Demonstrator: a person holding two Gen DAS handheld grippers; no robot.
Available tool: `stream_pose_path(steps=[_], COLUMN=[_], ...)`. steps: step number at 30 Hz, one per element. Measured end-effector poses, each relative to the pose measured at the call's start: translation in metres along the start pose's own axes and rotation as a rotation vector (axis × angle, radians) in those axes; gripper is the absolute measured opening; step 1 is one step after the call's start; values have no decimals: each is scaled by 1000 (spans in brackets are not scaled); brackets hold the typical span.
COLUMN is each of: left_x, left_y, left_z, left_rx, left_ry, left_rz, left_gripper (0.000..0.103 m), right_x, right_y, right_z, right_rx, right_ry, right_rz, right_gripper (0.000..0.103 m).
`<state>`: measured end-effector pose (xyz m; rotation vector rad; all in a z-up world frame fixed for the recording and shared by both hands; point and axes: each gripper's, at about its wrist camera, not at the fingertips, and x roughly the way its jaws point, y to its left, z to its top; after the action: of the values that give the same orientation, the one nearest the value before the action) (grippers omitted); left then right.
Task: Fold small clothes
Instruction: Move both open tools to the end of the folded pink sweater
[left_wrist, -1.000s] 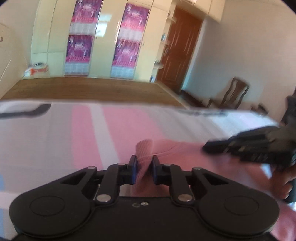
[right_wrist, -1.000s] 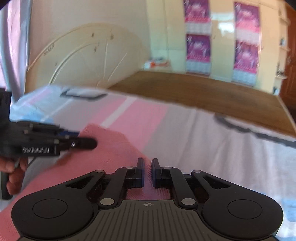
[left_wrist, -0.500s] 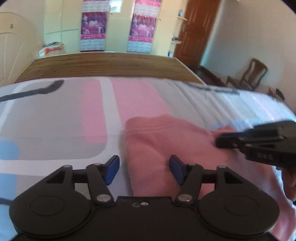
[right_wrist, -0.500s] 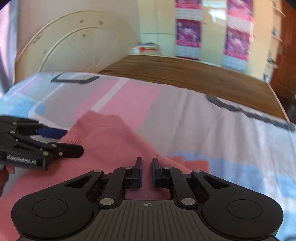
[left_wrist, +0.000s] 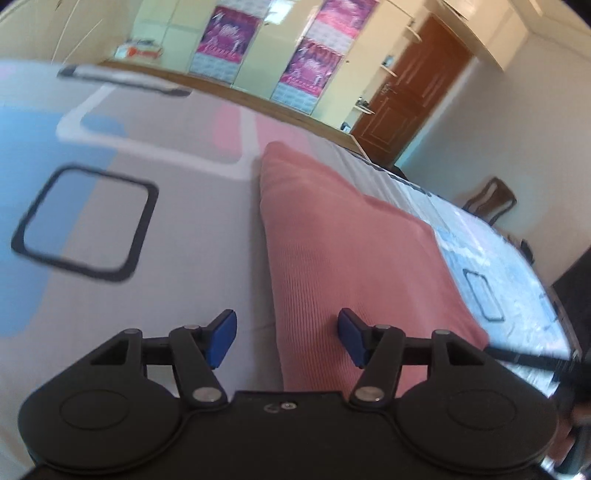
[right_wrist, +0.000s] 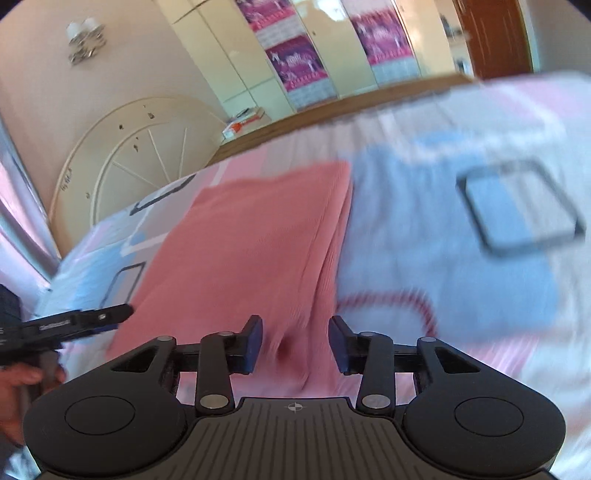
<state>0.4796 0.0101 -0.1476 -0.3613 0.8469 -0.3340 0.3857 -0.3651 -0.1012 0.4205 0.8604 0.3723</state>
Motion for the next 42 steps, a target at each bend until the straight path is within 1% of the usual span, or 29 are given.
stream_pose_path(steps=[3,4,5,6,8,11,12,14,15,16,17,18,19,21,23,24,26,27,28,29,30,31,32,33,35,36,38,39,42], left_x=[0,1,2,4,2,-5,-4,16,23,24,20,12,-2,-19,-25,-23,-14,-5,8,17,17,14,8,0,-5,-3,11,19,53], left_y=[0,-9,-10,-11,-16,-28,-32,-40,-41,-40,-41,-44,-51,-58,-65,-69,-77,-80,-79,-78,-76,-76,-78,-79,-80,-80,-82,-83,-88], left_z=[5,2,2,2,1,2,0,-10,-17,-23,-23,-22,-22,-22,-24,-26,-32,-34,-38,-44,-46,-42,-38,-33,-22,-14,1,7,8], left_rx=[7,17,27,35,36,89,108,187,206,207,202,204,227,255,256,268,298,300,293,271,257,254,261,271,294,301,310,318,347], left_ry=[-3,-4,1,13,15,5,26,134,152,132,128,109,54,7,-17,-16,-5,25,77,116,102,103,84,40,-9,-25,-29,-25,45], left_rz=[18,26,36,43,41,-3,-14,58,76,81,89,94,90,75,54,37,37,55,78,76,72,70,67,71,83,84,81,85,106], left_gripper=[57,58,58,59,55,54,54,57,60,60,57,50,49,48,41,34,34,34,33,35,35,35,35,35,35,35,35,35,38], right_x=[6,13,19,23,32,6,-5,-4,8,18,21,19,15,-4,-20,-22,-15,-6,7,21,34,35,33,28,17,17,26,35,65], right_y=[6,8,10,14,18,25,23,14,6,1,0,4,8,19,34,41,56,61,63,60,56,57,61,65,74,77,85,89,90], right_z=[-6,-7,-7,-7,-4,-1,-1,-7,-12,-15,-15,-13,-10,-6,-5,-4,-2,-4,-7,-10,-16,-19,-17,-15,-9,-4,10,14,25], right_rx=[37,51,56,40,2,-58,-69,-69,-64,-48,-41,-58,-74,-118,-208,-241,-296,-327,-349,-360,-365,-373,-381,-390,-399,-402,-413,-417,-413], right_ry=[11,17,22,24,18,-30,-34,-6,32,49,41,38,29,-28,-97,-109,-109,-88,-44,21,83,72,76,62,-13,-34,-59,-54,-14], right_rz=[46,55,53,44,14,-24,-35,-61,-79,-64,-49,-60,-70,-126,-167,-163,-138,-136,-148,-187,-214,-211,-217,-219,-201,-189,-174,-165,-146], right_gripper=[38,38,29,2,3,2,2,2,2,2,2,2,3,9,8,8,8,8,8,8,6,6,6,6,6,6,6,6,6])
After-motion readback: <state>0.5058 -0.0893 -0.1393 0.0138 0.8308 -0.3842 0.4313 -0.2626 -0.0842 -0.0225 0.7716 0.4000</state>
